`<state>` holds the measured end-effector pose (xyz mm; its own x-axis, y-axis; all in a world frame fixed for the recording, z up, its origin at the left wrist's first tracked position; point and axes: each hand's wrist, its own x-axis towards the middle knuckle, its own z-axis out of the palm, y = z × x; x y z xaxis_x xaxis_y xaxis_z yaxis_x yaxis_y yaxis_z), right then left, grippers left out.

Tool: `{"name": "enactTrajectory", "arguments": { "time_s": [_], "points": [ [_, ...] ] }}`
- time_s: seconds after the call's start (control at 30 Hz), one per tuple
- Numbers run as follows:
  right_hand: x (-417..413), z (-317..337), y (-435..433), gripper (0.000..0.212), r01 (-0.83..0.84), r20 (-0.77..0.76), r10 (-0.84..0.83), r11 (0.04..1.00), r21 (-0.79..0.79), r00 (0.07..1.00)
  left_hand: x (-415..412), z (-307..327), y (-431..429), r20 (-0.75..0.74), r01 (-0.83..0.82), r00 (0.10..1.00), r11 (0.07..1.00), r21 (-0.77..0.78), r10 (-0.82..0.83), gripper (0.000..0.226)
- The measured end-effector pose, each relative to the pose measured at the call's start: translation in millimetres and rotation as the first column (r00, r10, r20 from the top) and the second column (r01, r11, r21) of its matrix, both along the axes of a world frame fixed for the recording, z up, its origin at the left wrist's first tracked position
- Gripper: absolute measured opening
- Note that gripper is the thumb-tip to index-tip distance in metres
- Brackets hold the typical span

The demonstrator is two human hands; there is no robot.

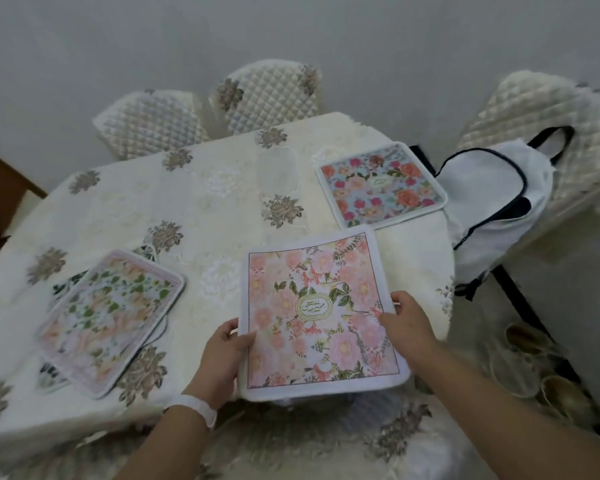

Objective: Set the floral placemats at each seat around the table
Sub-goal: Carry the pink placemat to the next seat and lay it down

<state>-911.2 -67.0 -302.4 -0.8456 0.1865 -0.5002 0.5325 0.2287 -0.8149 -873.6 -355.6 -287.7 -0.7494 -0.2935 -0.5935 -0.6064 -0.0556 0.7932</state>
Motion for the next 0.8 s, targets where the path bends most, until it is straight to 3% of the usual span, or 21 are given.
{"name": "enactTrajectory", "arguments": {
  "time_s": [0.13, 0.27, 0.4, 0.6, 0.8],
  "points": [
    [-13, -16, -5, 0.018, -0.103, 0.054, 0.102, 0.995, 0.017, 0.993, 12, -28, 3, 0.083, -0.111, 0.991, 0.993, 0.036, 0.107, 0.025],
    [-21, -33, -10, 0.019, -0.092, 0.095, 0.090, 0.996, 0.014, 0.991, 9, -46, -4, 0.116, -0.152, 0.983, 0.987, 0.051, 0.145, 0.028],
    [-26, -47, -13, 0.021, -0.002, 0.124, 0.003, 1.000, -0.003, 0.992, 8, -60, -5, 0.131, -0.169, 0.978, 0.984, 0.049, 0.161, 0.028],
    [-31, -55, -24, 0.022, 0.233, 0.162, -0.214, 0.967, -0.106, 0.963, 14, -71, 11, 0.141, -0.232, 0.968, 0.952, 0.198, 0.207, 0.026],
    [-6, -73, -57, 0.031, 0.238, 0.266, -0.183, 0.952, -0.194, 0.947, 0, -81, 38, 0.085, -0.243, 0.970, 0.945, 0.219, 0.229, 0.025]
  ]
}}
